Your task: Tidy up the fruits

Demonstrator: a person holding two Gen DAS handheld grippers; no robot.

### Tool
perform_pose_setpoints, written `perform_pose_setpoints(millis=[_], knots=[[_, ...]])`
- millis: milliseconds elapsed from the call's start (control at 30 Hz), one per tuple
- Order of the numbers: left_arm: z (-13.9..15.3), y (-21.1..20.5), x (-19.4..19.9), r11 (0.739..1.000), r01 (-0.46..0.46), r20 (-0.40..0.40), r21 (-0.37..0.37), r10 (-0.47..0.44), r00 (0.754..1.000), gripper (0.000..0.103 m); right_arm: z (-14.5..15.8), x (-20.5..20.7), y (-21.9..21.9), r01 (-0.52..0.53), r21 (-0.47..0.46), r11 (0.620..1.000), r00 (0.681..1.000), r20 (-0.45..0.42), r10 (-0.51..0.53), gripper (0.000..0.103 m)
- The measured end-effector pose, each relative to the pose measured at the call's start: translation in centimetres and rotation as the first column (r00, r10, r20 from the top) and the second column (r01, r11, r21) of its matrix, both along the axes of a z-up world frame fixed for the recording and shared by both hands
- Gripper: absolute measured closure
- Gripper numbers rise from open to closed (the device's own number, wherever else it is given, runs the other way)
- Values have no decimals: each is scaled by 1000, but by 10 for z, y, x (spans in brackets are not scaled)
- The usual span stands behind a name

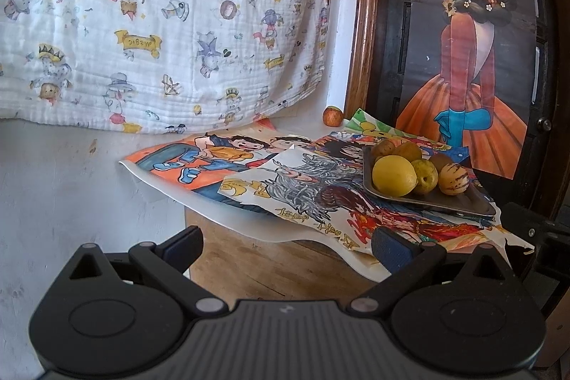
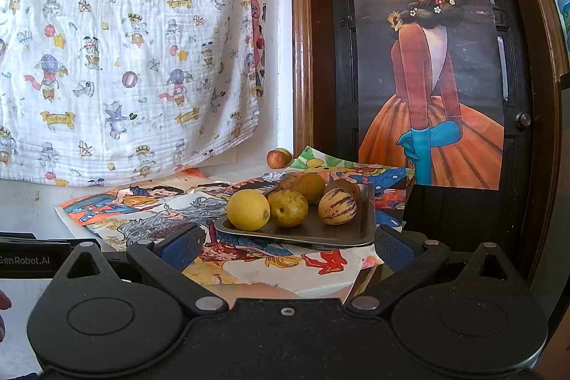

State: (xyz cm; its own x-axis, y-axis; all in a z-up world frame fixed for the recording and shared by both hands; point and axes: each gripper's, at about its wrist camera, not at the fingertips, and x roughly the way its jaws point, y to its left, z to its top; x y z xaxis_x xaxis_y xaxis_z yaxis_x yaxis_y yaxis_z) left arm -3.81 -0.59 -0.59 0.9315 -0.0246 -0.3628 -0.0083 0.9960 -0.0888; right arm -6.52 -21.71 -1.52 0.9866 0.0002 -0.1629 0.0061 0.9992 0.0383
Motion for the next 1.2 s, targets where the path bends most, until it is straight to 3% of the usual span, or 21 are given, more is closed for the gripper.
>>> perform_pose_setpoints(millis=[1200], knots=[[3, 4, -3, 999, -53, -8, -8, 53, 999, 0, -2, -1, 0, -1, 0, 1000, 1000, -6, 1, 0]])
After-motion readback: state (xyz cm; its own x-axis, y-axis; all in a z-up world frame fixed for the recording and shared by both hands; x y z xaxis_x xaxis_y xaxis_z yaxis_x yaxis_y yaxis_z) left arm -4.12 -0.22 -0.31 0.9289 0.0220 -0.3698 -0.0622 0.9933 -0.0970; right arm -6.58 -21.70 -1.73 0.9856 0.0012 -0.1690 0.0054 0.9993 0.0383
